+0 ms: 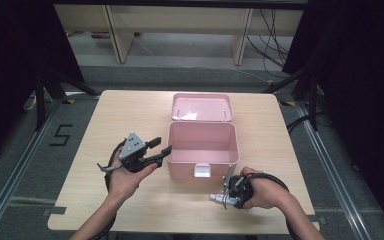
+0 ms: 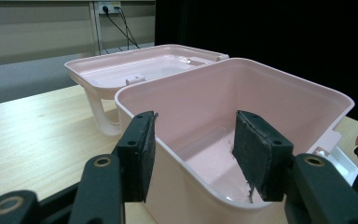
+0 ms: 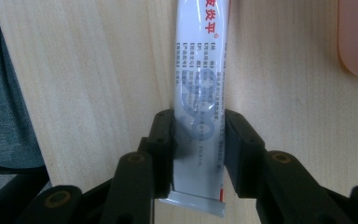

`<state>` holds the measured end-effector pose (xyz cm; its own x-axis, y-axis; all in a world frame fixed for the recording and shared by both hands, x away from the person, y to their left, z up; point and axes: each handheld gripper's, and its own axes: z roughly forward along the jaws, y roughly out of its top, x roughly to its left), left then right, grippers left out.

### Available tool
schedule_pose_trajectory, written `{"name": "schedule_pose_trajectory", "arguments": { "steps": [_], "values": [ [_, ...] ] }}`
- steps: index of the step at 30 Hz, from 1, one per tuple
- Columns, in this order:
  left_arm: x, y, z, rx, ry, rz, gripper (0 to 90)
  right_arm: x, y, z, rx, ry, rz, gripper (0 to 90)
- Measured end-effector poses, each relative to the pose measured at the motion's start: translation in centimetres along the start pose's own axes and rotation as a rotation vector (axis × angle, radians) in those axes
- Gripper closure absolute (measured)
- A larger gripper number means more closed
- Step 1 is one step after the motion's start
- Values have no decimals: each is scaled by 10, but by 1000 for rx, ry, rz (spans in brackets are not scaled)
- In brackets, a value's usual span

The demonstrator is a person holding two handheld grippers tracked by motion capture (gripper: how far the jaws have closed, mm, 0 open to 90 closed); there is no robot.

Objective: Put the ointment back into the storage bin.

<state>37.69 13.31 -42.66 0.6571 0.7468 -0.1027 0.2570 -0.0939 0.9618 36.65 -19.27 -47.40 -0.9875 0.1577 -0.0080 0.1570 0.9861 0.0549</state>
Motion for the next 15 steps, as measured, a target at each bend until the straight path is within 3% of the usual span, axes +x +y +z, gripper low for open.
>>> {"name": "schedule_pose_trajectory", "arguments": {
  "steps": [3,5,6,7,8,10,11,13,15],
  "values": [
    [0,0,0,2,0,0,482,1,-1,-1,3,4,27,693],
    [0,0,0,2,0,0,483,-2,-2,-1,1,3,-7,752],
    [0,0,0,1,0,0,483,0,-2,-3,13,9,16,759],
    [0,0,0,0,0,-1,483,-1,-2,-2,-7,16,-5,760],
    [0,0,1,0,-1,-1,483,0,-2,-3,6,8,23,760],
    [-1,0,1,1,-1,0,483,-2,-2,-2,-3,19,-3,760],
    [-1,0,1,0,-1,1,483,-1,-3,-2,4,17,27,760],
    [-1,-1,1,1,-2,0,483,-2,-3,-1,2,22,17,761],
    [-1,-1,1,4,-2,-1,483,-2,-4,-2,11,14,41,761]
  ]
}}
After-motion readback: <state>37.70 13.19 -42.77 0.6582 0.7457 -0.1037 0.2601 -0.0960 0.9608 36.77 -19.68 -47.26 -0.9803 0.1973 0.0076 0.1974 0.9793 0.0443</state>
